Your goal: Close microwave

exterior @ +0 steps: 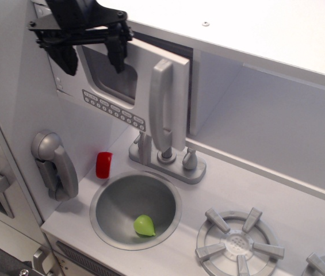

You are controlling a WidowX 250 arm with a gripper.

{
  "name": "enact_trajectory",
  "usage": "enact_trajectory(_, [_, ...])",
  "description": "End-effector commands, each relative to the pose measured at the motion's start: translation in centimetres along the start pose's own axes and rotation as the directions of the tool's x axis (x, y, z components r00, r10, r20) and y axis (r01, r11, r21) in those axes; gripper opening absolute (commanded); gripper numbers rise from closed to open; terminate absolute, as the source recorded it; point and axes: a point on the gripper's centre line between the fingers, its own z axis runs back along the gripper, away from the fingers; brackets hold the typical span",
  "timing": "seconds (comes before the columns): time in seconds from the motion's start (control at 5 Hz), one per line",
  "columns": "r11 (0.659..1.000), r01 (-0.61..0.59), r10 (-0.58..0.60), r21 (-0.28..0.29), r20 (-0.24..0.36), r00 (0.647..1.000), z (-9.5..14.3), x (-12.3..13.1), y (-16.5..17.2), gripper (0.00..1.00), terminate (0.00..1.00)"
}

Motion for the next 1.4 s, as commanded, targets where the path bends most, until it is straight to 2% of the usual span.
enact_trajectory(0.0, [0.999,0.018,-0.011,-0.05,0.133,0.991,1.7,1.9,-0.6,1.0,0.0])
enact_trajectory(0.2, [0.998,0.02,-0.012,-0.054,0.144,0.989,1.7,2.2,-0.7,1.0,0.0])
enact_trajectory(0.4, [1.0,-0.018,0.018,0.008,-0.004,1.0,2.3,0.8,0.5,1.0,0.0])
enact_trajectory(0.6, [0.997,0.017,-0.008,0.077,-0.114,0.993,3.3,-2.4,3.0,1.0,0.0])
enact_trajectory(0.8, [0.994,0.075,-0.061,0.079,-0.157,0.986,3.7,-4.0,4.7,1.0,0.0])
enact_trajectory(1.0, [0.99,0.115,-0.102,0.078,-0.155,0.983,3.9,-4.6,6.4,1.0,0.0])
enact_trajectory(1.2, [0.99,0.115,-0.102,0.078,-0.155,0.983,3.9,-4.6,6.4,1.0,1.0])
